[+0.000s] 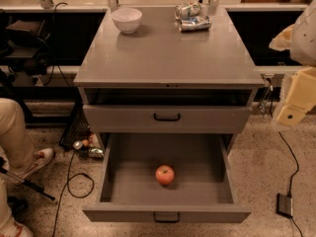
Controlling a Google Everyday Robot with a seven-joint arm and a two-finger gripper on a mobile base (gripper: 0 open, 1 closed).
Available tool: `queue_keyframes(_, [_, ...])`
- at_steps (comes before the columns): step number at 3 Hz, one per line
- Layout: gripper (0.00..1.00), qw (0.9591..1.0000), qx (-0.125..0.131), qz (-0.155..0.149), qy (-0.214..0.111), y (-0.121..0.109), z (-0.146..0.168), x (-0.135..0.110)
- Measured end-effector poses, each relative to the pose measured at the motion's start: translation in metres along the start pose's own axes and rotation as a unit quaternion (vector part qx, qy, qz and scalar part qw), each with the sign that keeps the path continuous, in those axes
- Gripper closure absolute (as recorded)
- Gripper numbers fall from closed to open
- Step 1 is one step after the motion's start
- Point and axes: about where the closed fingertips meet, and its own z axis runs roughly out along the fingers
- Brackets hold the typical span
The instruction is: Pick apple from middle drawer and place on counter
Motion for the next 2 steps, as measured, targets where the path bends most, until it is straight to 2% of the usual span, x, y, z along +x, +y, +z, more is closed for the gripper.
queue_keyframes(1, [0.00,1.0000,0.000,0.000,0.000,0.000,0.000,0.000])
queue_keyframes(2, [0.00,0.9993,-0.022,0.029,-0.005,0.015,0.020,0.007])
